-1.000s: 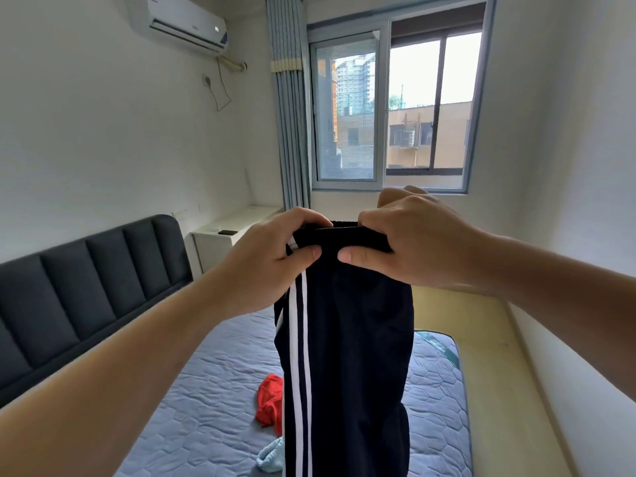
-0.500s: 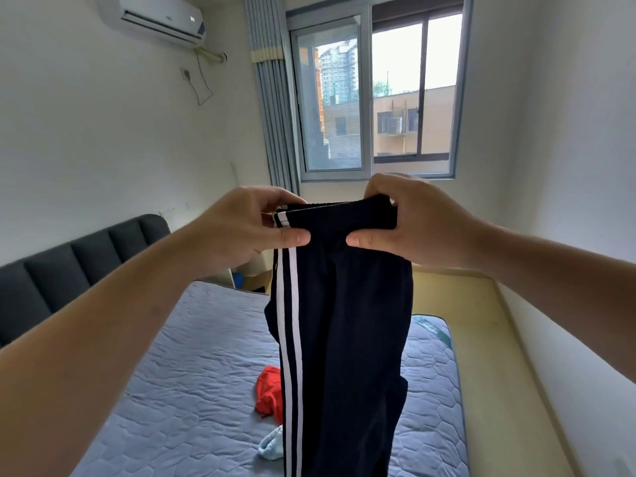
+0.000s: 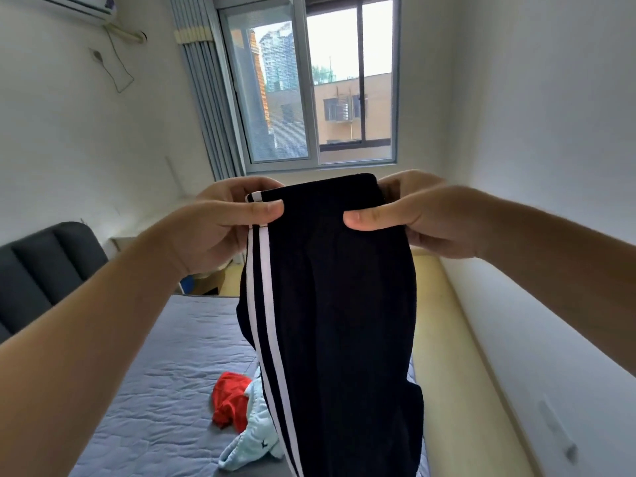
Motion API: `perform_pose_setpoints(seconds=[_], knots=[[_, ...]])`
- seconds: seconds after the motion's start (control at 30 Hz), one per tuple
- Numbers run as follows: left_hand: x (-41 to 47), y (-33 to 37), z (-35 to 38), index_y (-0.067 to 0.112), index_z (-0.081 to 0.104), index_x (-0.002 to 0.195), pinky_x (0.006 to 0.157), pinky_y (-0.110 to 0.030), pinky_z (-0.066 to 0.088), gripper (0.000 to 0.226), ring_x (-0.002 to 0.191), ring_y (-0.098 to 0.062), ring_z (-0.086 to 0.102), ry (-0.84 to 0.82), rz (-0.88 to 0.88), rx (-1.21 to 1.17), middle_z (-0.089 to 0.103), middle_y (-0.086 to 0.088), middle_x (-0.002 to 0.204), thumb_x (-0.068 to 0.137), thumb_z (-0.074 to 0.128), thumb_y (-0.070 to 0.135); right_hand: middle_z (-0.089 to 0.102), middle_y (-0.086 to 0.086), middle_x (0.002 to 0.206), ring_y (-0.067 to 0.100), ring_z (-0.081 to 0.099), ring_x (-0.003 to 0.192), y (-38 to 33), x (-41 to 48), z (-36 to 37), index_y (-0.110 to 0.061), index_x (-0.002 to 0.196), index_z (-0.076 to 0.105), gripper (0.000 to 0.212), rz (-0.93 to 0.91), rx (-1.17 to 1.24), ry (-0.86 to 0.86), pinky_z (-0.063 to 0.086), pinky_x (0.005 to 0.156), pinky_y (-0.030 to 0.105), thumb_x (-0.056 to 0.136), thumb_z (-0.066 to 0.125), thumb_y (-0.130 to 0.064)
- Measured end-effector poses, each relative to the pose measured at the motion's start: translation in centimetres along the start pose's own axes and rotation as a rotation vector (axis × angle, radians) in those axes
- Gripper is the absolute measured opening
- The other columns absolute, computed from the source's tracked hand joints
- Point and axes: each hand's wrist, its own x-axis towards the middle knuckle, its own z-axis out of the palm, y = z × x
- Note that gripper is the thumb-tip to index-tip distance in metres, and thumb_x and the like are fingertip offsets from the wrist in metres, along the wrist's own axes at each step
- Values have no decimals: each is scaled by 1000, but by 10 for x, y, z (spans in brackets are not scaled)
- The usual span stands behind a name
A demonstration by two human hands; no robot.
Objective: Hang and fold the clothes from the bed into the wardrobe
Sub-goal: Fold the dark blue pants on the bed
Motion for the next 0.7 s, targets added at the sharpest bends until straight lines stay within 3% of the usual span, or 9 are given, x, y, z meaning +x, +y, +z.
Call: perform_pose_setpoints(seconds=[0.17, 0.23, 0.3, 0.37, 0.47, 0.6, 0.7], knots=[[64, -30, 7, 17, 73, 103, 85, -28, 54, 57, 93, -19, 68, -13, -15, 119, 72, -8, 100, 55, 96, 36, 76, 2, 103, 20, 72, 98, 32, 16, -48, -16, 111, 71, 36, 52, -112, 95, 57, 87, 37, 77, 80, -28], [99, -51, 8, 27, 74, 101, 88, -29, 53, 44, 92, -14, 70, 66, -4, 440, 75, 0, 99, 63, 91, 41, 76, -5, 93, 12, 71, 84, 55, 33, -71, -23, 105, 73, 26, 81, -218, 174, 57, 71, 31, 80, 80, -29], [140, -74, 9, 35, 73, 100, 83, -26, 52, 33, 84, -5, 69, 117, 10, 874, 74, 12, 91, 70, 86, 39, 71, -6, 79, 6, 59, 62, 84, 55, -94, -28, 100, 74, 21, 106, -319, 253, 47, 52, 24, 81, 80, -32], [181, -100, 11, 37, 70, 102, 75, -26, 51, 32, 81, -4, 66, 119, 11, 1171, 70, 18, 85, 74, 83, 44, 65, -2, 74, 6, 50, 50, 118, 80, -117, -26, 103, 72, 21, 123, -343, 292, 39, 43, 22, 82, 79, -28], [237, -139, 16, 38, 66, 104, 66, -29, 47, 30, 77, -11, 62, 200, -25, 1390, 62, 20, 82, 79, 74, 54, 68, -3, 90, 10, 64, 66, 164, 119, -152, -22, 106, 67, 21, 177, -244, 323, 50, 45, 23, 87, 74, -19], [297, -175, 24, 26, 67, 101, 65, -30, 52, 23, 66, -14, 64, 343, -14, 1244, 66, 10, 81, 84, 76, 39, 66, 2, 106, 22, 69, 95, 202, 160, -195, -17, 109, 64, 23, 199, -26, 369, 62, 63, 42, 89, 71, -9], [319, -182, 31, 18, 62, 96, 50, -31, 56, 15, 48, -13, 67, 444, -9, 934, 68, 1, 78, 87, 75, 19, 67, 5, 104, 27, 70, 94, 211, 178, -216, -16, 107, 62, 21, 91, -156, 435, 62, 68, 44, 88, 71, -13]])
